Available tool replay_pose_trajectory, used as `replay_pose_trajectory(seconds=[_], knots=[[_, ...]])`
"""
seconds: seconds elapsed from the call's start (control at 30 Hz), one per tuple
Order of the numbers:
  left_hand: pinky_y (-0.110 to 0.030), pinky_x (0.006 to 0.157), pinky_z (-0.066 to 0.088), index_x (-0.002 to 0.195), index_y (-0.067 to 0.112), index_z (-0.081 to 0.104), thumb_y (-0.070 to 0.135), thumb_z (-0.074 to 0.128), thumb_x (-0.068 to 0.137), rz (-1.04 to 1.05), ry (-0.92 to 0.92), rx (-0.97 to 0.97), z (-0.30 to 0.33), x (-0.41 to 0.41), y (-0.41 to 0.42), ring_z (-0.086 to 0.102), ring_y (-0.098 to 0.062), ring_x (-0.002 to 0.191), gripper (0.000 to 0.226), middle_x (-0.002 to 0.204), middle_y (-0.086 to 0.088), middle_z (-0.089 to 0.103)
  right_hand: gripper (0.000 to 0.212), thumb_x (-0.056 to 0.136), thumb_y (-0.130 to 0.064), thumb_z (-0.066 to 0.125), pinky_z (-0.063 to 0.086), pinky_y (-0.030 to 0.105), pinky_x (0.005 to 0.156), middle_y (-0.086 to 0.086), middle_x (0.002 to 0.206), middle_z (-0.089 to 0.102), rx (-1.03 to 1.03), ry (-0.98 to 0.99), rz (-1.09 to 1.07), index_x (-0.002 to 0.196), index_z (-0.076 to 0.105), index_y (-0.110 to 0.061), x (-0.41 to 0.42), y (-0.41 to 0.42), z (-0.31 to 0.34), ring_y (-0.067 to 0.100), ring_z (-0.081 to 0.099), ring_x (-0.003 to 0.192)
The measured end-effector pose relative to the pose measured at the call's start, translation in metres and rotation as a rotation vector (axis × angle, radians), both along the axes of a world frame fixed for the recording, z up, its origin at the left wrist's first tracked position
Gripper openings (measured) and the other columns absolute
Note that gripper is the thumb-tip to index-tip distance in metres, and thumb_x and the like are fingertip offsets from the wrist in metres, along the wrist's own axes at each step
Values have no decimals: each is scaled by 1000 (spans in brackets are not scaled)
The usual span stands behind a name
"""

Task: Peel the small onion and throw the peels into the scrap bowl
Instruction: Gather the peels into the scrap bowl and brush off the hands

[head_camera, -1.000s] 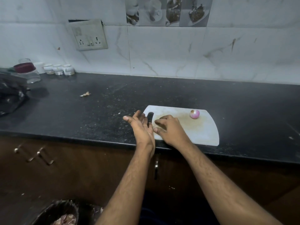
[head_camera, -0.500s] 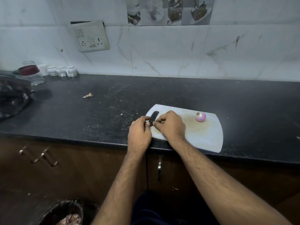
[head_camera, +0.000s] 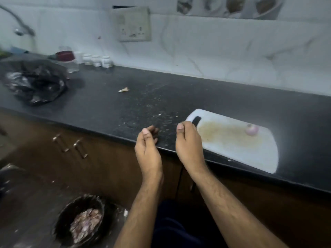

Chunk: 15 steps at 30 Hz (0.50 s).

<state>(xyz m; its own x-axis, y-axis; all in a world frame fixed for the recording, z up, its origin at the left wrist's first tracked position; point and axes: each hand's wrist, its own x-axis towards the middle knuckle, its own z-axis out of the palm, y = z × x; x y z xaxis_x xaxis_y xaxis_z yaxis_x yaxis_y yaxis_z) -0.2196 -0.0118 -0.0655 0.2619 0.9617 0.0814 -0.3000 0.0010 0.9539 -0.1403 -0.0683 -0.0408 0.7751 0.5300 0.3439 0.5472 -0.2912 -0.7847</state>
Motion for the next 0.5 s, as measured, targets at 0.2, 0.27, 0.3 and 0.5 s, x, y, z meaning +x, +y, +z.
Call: replay_pose_trajectory(seconds=[0.2, 0.27, 0.3, 0.5], knots=[[-33, 98, 55, 114, 13, 69, 36, 30, 115, 260, -56, -166, -21, -89, 50, 73, -19, 112, 46, 119, -12, 76, 39, 107, -34, 40, 45, 40, 68, -4, 68, 54, 33, 324, 295, 74, 51, -15, -93, 49, -19, 12, 51, 66], [-34, 101, 54, 115, 13, 70, 39, 28, 115, 362, -46, -228, -39, -128, 71, 72, -21, 116, 49, 122, -12, 75, 42, 105, -37, 44, 45, 40, 65, -6, 63, 52, -20, 431, 425, 68, 51, -17, -131, 74, -32, 11, 50, 62], [-34, 103, 53, 115, 14, 69, 41, 28, 115, 411, -53, -268, -48, -149, 81, 71, -21, 117, 50, 123, -11, 75, 44, 105, -38, 46, 43, 38, 64, -6, 62, 50, -48, 500, 485, 67, 52, -16, -150, 86, -38, 11, 48, 61], [-39, 116, 45, 130, 7, 59, 49, 24, 113, 644, -225, -525, -82, -247, 123, 62, -29, 132, 56, 135, -16, 66, 24, 98, -26, 67, 46, 22, 57, 0, 62, 61, -185, 974, 559, 83, 68, -8, -238, 161, -80, 5, 53, 52]])
